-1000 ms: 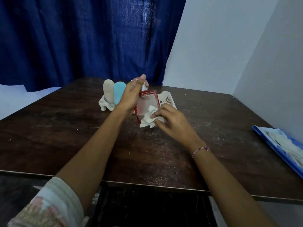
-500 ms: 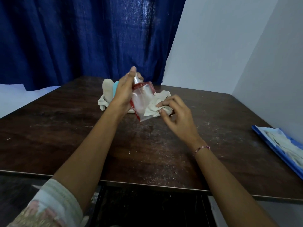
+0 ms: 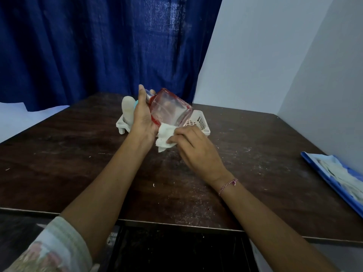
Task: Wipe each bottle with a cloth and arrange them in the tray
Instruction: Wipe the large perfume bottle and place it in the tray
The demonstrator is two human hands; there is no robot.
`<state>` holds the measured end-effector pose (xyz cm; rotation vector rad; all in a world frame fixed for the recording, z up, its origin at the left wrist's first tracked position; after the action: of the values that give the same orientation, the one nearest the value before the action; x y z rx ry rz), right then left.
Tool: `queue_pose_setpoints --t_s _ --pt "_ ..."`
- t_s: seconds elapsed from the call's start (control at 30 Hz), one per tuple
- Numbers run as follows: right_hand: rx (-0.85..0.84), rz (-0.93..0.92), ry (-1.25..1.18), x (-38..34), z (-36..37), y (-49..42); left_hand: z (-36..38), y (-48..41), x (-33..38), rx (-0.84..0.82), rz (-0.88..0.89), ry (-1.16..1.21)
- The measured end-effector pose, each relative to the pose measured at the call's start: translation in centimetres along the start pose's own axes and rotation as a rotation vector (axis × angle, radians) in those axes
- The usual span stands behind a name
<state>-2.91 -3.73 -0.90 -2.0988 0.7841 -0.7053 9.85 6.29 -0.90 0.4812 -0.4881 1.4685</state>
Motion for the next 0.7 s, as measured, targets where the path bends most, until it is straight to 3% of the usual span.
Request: queue_pose_setpoints --t_s 0.1,0.27,0.33,0.43,0.57,0.7 --pt "0.017 0.006 0.006 0.4 -0.6 -0.2 0.0 -0.2 -0.3 -0.009 -0.021 0.003" --pt "0.268 0.262 -0.063 3.4 -3.4 0.1 0.7 0.1 -1.0 -0.073 -0.087 -0.023" --pt "0.289 0.285 -0.066 3.7 -3.6 0.4 0.8 0.1 -1.3 -0.073 -0.095 -0.046" --pt "0.195 0.217 -0.072 2.9 -2.6 0.2 0.8 0.1 -1.1 -0.068 -0.058 0.024" --pt "-0.058 0.081 -0.124 1.2 -0.1 0.1 -0.4 -0.6 -0.1 0.004 -0.008 -0.007" --pt "-0.043 0.026 -0.096 0.7 -0.6 -0.2 -0.2 0.0 0.0 0.024 0.008 -0.19"
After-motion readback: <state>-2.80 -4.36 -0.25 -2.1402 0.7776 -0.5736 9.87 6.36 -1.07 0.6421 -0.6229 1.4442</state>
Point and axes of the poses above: each hand's wrist, its own y-axis away from the middle knuckle, its own z-axis out of the palm, x = y × z, the point moved 6 cm from there along -y, towards the middle knuckle
